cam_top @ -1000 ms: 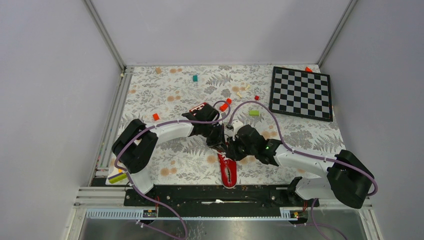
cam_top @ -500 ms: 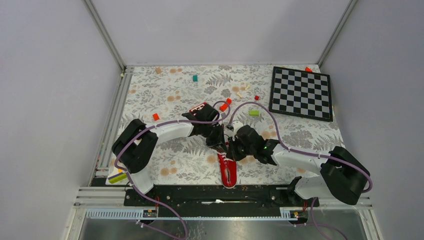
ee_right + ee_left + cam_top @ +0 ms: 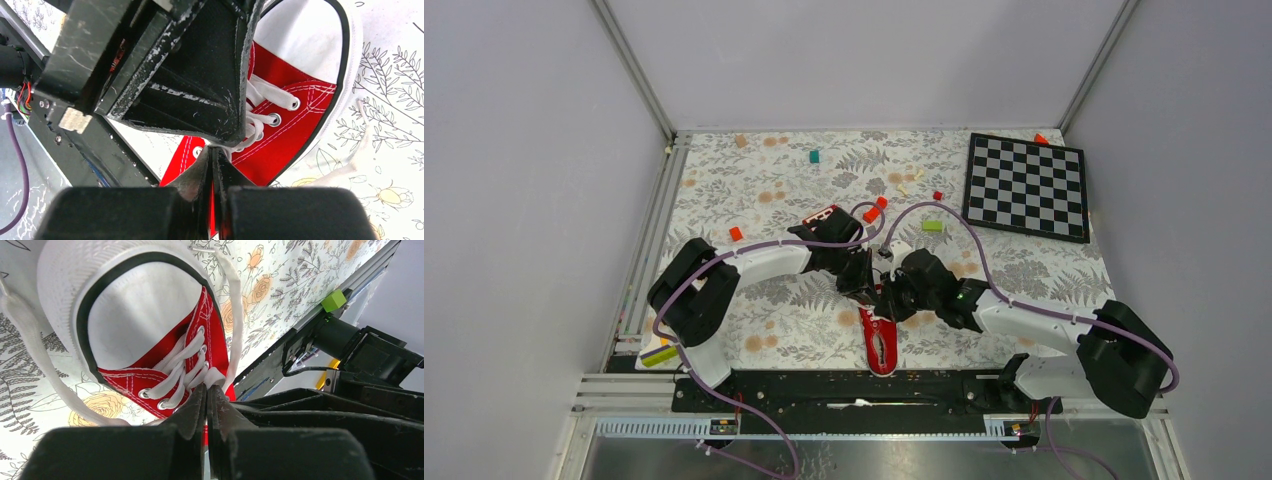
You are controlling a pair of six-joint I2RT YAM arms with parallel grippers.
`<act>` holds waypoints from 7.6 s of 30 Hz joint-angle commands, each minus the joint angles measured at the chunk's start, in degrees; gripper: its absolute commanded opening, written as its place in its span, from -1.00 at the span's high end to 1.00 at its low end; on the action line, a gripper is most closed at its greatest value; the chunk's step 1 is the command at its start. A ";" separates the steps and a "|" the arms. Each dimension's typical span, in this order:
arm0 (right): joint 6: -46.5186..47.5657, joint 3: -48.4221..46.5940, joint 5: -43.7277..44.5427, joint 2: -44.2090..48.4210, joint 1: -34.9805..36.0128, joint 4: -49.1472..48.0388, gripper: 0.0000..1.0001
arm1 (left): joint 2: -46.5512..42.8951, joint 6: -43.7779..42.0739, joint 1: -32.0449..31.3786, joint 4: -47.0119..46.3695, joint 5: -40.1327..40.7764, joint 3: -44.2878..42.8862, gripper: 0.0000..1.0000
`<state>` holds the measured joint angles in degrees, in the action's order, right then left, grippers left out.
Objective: Tie the shoes
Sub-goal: Cross the shoelace with the shoelace.
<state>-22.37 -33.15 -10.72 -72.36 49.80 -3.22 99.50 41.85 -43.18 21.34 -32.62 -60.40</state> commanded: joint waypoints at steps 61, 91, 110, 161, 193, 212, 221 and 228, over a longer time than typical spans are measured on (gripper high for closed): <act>-3.22 -2.47 -1.03 10.88 -0.32 6.33 0.46 | 3.56 -1.06 -0.21 -3.78 -0.92 -0.39 1.00; 6.97 -8.44 -5.47 -0.63 -0.27 9.00 0.24 | 4.31 -1.33 -0.22 -2.61 -0.80 -1.36 1.00; 9.51 -7.87 -5.07 -2.16 -0.32 7.88 0.20 | 4.62 -1.42 -0.21 -2.62 -0.98 -1.41 1.00; 14.32 -8.52 -4.88 -5.89 0.82 9.88 0.44 | 4.36 -1.07 -0.19 -3.11 -1.35 -1.31 1.00; 5.35 -15.49 -11.20 -5.64 0.91 19.97 1.00 | 4.13 -1.24 -0.19 -3.33 -0.92 -0.43 1.00; 1.83 -16.08 -5.88 -2.36 0.82 22.31 0.38 | 4.11 -1.42 -0.14 -3.33 -0.94 -0.27 1.00; -9.13 -8.78 1.97 4.24 0.81 15.85 0.36 | 4.03 -1.33 -0.15 -3.33 -0.87 -0.15 1.00; -17.05 -3.35 3.46 6.88 0.83 9.04 0.24 | 4.29 -1.33 -0.19 -3.33 -0.88 -0.28 1.00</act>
<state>-33.65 -37.87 -9.58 -66.26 50.26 12.01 103.28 41.78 -43.27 19.55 -34.70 -60.34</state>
